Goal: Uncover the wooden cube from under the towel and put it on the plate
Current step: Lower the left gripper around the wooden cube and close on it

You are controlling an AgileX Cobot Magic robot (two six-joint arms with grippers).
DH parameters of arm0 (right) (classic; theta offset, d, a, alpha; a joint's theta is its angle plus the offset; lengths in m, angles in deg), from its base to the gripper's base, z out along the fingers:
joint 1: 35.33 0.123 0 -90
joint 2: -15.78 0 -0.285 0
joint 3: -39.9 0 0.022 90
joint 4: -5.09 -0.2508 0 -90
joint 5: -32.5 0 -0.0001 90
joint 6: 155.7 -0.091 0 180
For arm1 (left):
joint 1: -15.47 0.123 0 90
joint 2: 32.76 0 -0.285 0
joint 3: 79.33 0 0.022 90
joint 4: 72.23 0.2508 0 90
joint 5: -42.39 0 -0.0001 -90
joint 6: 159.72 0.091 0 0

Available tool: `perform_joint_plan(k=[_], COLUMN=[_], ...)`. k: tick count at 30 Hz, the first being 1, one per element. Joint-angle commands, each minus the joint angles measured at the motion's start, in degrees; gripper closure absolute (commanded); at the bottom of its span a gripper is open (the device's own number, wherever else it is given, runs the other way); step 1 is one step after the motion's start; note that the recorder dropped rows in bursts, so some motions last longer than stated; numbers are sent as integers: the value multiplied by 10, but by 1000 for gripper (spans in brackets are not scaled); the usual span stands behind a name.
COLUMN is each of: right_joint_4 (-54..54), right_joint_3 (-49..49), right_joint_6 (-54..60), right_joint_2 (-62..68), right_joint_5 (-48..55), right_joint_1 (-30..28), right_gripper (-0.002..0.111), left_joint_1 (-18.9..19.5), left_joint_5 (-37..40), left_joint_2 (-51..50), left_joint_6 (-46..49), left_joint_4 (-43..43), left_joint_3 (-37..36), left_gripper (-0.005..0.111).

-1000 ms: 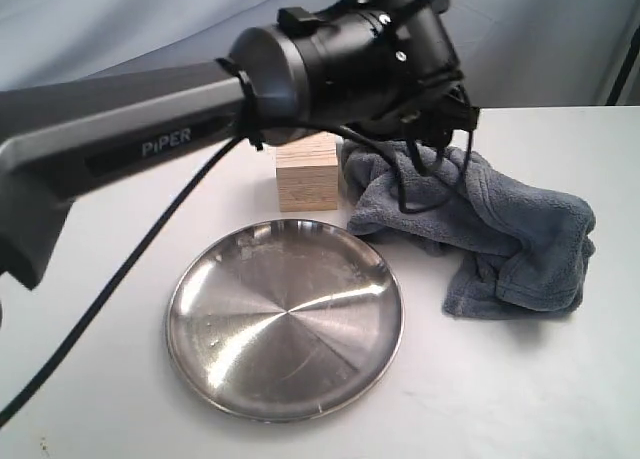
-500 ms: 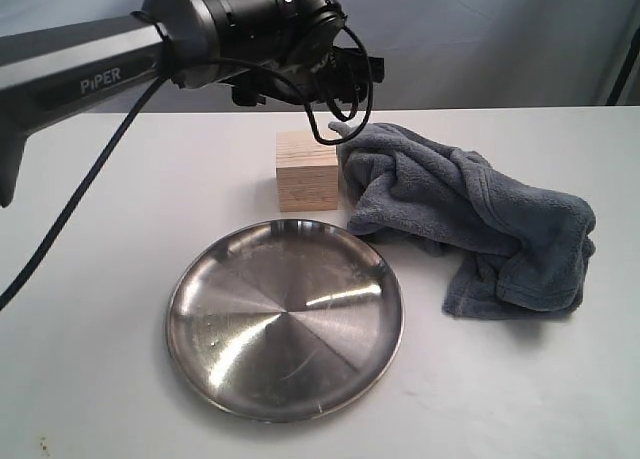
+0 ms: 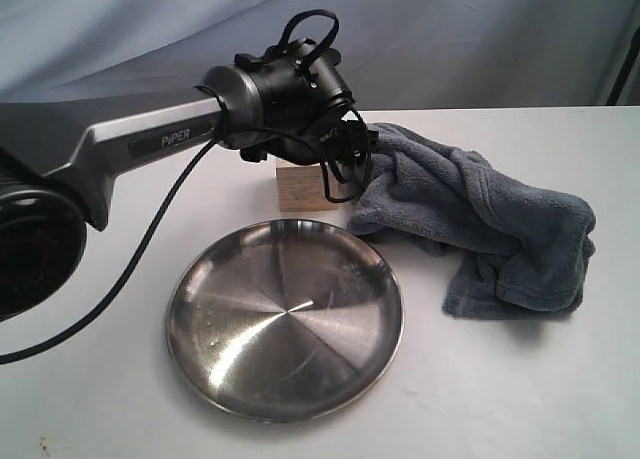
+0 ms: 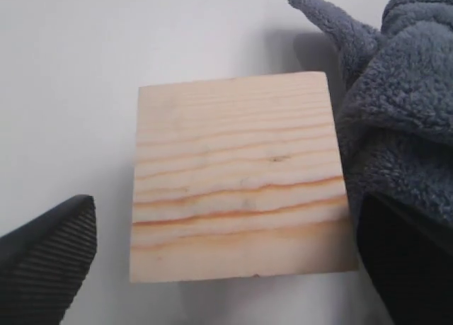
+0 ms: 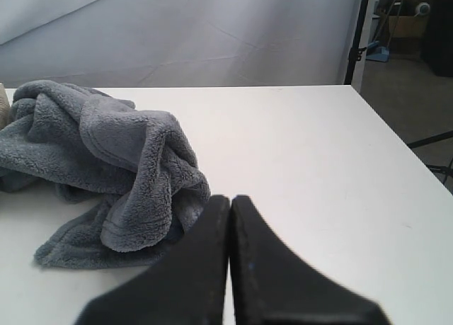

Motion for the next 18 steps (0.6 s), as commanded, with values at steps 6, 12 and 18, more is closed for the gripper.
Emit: perform_joint_plan(k=[6,12,18], right_joint_4=[-3,-3,-3], right_joint_3=[1,1,1], right_joint_6=[-2,-2,-2], right_joint_2=[-4,-4,-4], right_joint_5=[7,7,7], right_joint_1=[0,0,0], right_gripper=[105,105,105], left_joint_1=[-1,0,0], left_joint_5=[-48,-38,-59], left_joint_2=[-13,-31,-48], left_joint_6=[-6,-8,-34], left_joint_4=[14,37,40], left_joint_3=[0,0,0], left_gripper=[13,13,13])
